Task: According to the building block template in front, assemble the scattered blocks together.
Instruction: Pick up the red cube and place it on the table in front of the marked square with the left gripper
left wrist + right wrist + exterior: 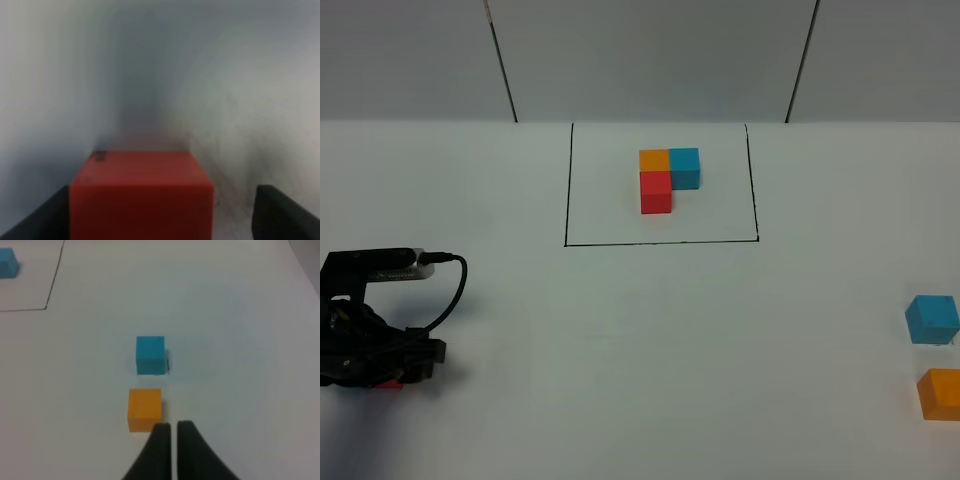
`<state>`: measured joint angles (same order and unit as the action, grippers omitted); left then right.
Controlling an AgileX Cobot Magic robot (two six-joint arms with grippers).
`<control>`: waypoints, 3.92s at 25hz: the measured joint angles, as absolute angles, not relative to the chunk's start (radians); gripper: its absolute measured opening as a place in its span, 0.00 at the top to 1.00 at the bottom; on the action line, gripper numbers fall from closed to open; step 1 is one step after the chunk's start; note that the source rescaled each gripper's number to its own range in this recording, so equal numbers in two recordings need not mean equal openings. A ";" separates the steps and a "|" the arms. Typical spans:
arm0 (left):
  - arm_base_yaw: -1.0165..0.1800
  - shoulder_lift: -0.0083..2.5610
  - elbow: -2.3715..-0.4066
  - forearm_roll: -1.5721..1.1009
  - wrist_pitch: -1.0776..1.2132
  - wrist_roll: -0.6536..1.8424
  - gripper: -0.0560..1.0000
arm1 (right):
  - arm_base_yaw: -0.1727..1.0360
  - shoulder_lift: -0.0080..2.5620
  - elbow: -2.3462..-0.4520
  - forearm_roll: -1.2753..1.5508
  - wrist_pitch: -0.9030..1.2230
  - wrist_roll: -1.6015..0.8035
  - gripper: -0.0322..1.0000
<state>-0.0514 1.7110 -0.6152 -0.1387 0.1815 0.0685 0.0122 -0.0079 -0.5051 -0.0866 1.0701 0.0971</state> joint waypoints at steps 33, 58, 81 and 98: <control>-0.171 1.074 -0.836 -0.118 0.923 0.223 0.48 | 0.012 -0.008 -0.505 -0.086 1.070 0.097 0.97; -0.393 1.176 -0.857 -0.243 0.933 0.813 0.48 | 0.012 -0.008 -0.505 -0.086 1.070 0.097 0.97; -0.578 1.775 -1.143 -0.131 0.792 0.766 0.48 | 0.012 -0.008 -0.505 -0.086 1.070 0.097 0.97; -0.584 1.896 -1.149 -0.068 0.566 0.843 0.48 | 0.012 -0.008 -0.505 -0.086 1.070 0.097 0.97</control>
<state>-0.5839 1.8964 -1.1486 -0.0679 0.5657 0.8431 0.0122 -0.0079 -0.5051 -0.0857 1.0701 0.0971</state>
